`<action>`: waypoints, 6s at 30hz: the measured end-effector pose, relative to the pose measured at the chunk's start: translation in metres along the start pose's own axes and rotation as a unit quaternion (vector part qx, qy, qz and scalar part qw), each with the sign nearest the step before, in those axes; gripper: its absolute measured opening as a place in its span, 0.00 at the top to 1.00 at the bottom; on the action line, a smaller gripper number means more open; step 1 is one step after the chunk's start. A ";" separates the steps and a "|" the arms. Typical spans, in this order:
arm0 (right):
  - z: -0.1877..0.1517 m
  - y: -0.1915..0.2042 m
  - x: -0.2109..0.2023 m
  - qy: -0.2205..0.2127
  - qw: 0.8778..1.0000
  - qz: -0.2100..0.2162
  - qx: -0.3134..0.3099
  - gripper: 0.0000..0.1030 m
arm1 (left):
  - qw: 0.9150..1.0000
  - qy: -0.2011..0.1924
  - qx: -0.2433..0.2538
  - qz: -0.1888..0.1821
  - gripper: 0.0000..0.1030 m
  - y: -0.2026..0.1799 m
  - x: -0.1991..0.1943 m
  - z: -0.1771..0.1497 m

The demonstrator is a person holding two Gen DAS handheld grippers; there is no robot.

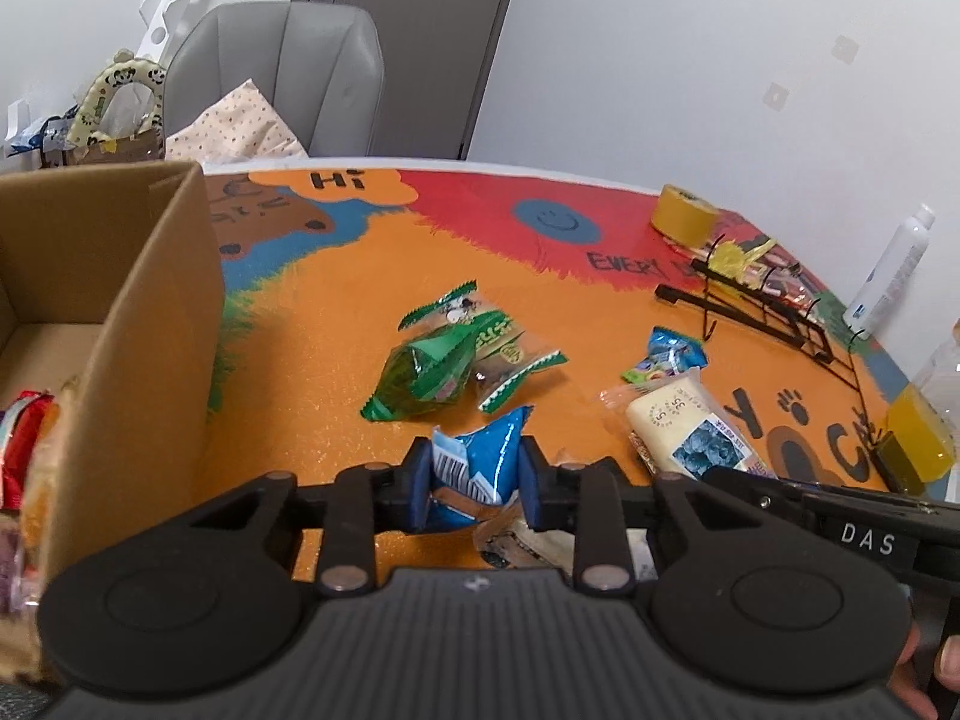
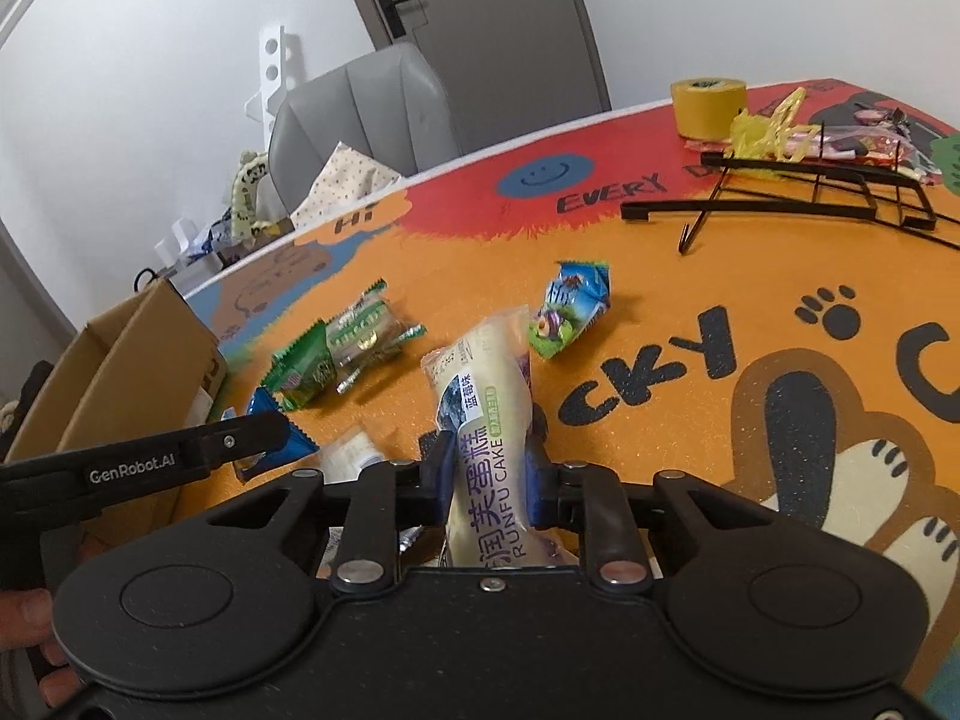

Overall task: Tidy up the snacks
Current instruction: 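Grasp the blue packet with the left tool while the right tool grasps the white cake packet, then carry both snacks to the box while the left tool releases the blue packet inside, then lower the white cake packet into the box and open the right tool, then move both open tools back over the remaining snacks, then grasp the white wafer packet with the left tool while the right tool grasps the blue-green candy packet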

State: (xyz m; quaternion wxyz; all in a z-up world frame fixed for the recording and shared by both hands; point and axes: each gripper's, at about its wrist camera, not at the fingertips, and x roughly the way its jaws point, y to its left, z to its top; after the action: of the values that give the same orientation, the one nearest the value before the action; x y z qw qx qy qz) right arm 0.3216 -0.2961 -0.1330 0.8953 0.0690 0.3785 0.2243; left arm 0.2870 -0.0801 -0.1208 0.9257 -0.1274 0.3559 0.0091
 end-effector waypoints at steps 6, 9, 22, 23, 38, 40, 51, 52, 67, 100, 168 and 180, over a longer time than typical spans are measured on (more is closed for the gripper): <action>0.007 0.011 -0.018 -0.024 1.000 0.004 -0.002 0.80 | 1.000 -0.019 0.007 -0.011 0.72 -0.005 -0.024 0.006; 0.010 0.018 -0.023 -0.032 0.999 0.006 0.000 0.80 | 0.999 -0.028 0.007 -0.016 0.72 -0.004 -0.035 0.011; 0.022 0.054 -0.040 -0.069 0.997 0.030 0.003 0.80 | 0.998 -0.066 -0.003 0.001 0.72 0.022 -0.082 0.020; 0.023 0.058 -0.040 -0.071 0.997 0.031 0.002 0.80 | 0.998 -0.068 -0.004 0.002 0.72 0.025 -0.085 0.020; 0.026 0.109 -0.031 -0.067 0.996 0.049 -0.026 0.80 | 0.996 -0.083 -0.037 0.026 0.72 0.084 -0.114 0.020; 0.025 0.117 -0.029 -0.065 0.996 0.051 -0.031 0.80 | 0.995 -0.084 -0.043 0.031 0.72 0.094 -0.117 0.021; 0.033 0.163 -0.014 -0.050 0.994 0.065 -0.065 0.80 | 0.992 -0.082 -0.074 0.056 0.72 0.141 -0.120 0.030; 0.034 0.167 -0.012 -0.048 0.994 0.067 -0.067 0.80 | 0.992 -0.081 -0.076 0.059 0.72 0.144 -0.119 0.031; 0.036 0.225 0.016 -0.028 0.990 0.093 -0.106 0.80 | 0.988 -0.083 -0.108 0.073 0.51 0.187 -0.130 0.032; 0.021 0.162 -0.024 -0.057 0.994 0.080 -0.043 0.33 | 0.992 -0.084 -0.068 0.069 0.13 0.138 -0.133 0.021; -0.026 -0.027 -0.031 -0.030 0.996 0.015 0.080 0.15 | 0.996 0.034 0.079 -0.029 0.11 -0.037 -0.003 -0.022; -0.028 -0.038 -0.026 -0.028 0.995 0.015 0.091 0.15 | 0.993 0.048 0.108 -0.011 0.11 -0.043 0.027 -0.023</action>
State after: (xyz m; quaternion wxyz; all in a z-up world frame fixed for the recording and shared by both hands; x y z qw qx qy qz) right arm 0.2996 -0.3426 -0.1468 0.8921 0.1622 0.3714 0.1999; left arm 0.2964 -0.1294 -0.1451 0.9161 -0.0313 0.3970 -0.0459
